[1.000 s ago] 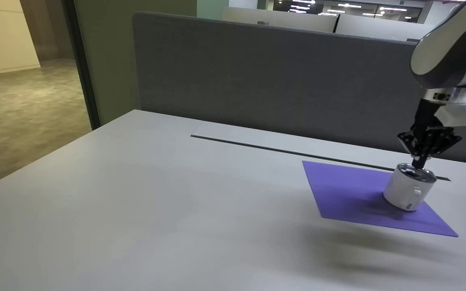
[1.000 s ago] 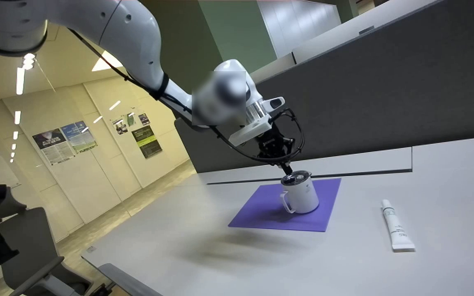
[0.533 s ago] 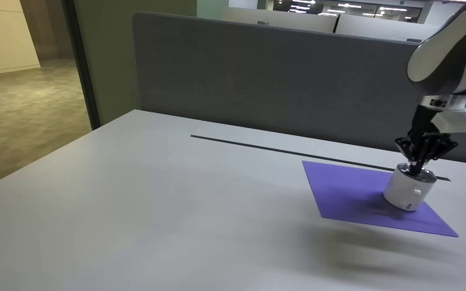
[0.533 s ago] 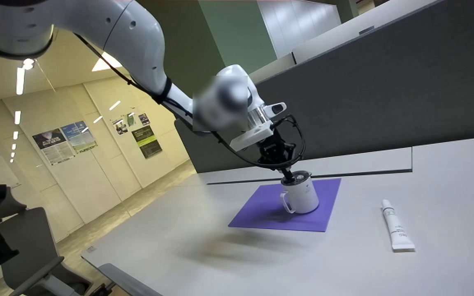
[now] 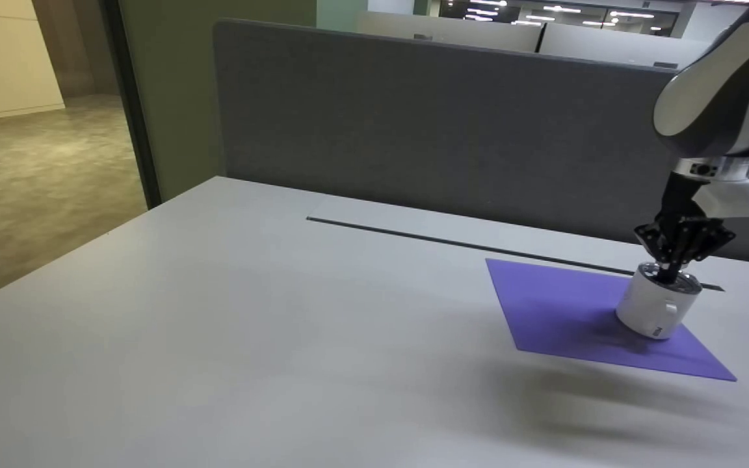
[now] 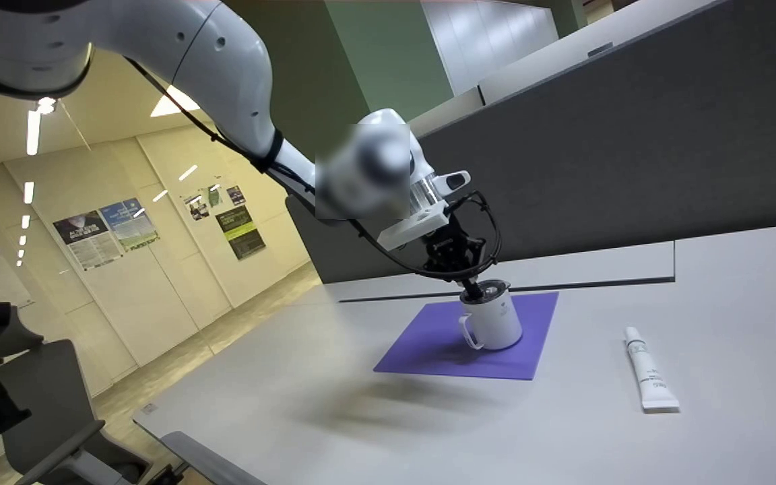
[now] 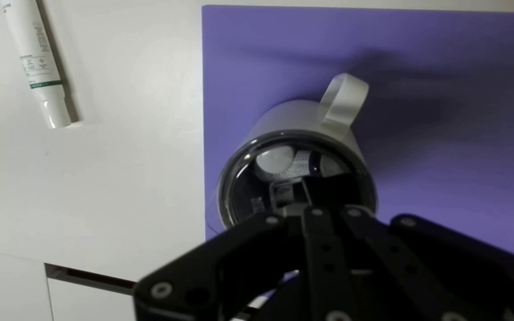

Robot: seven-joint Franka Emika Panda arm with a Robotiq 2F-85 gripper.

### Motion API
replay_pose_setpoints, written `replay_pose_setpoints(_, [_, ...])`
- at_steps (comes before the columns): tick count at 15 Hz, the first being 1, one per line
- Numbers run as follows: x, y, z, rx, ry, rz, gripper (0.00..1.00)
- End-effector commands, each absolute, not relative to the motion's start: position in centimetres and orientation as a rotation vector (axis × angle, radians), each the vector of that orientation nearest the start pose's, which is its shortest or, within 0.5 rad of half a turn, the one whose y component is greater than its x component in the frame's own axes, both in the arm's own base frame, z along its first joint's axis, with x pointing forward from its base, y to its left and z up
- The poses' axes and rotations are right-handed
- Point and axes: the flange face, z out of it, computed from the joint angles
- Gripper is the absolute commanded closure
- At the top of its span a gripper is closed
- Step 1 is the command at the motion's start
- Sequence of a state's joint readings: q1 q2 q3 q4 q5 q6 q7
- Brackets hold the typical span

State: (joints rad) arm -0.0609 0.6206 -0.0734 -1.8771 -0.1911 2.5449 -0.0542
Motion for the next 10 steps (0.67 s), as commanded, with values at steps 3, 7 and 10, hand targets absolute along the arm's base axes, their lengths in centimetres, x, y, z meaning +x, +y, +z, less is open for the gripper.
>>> replay_pose_setpoints(3, [63.66,-8.94,17.97,-3.315,-0.150,-0.074,1.00])
replay_pose_setpoints(7, [63.72,-9.56,17.98,-3.326,-0.144,-0.090,1.00])
replay_pose_setpoints(10, [63.84,-9.57,18.05,-3.319,-0.132,-0.095,1.00])
